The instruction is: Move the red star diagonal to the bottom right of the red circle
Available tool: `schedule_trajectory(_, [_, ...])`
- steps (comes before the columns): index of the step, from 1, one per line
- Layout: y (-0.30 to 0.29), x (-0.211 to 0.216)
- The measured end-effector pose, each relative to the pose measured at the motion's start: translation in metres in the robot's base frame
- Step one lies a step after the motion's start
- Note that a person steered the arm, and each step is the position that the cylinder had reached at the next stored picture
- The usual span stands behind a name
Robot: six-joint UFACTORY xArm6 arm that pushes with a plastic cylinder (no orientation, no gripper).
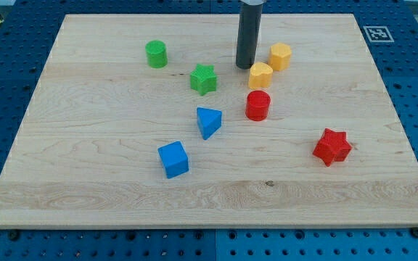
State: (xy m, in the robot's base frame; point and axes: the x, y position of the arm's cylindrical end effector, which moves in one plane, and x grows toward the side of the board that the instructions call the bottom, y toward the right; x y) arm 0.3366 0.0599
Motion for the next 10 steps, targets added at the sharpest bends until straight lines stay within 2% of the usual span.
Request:
schedule_trajectory(3, [0.007, -0.018])
schedule_trajectory(5, [0.015, -0.093])
schedule_trajectory(6, [0.017, -0.111])
schedule_trajectory(8, [0.017, -0.112])
schedule_trajectory(9, [0.052, -0.114])
schedule_trajectory(10, [0.117, -0.102])
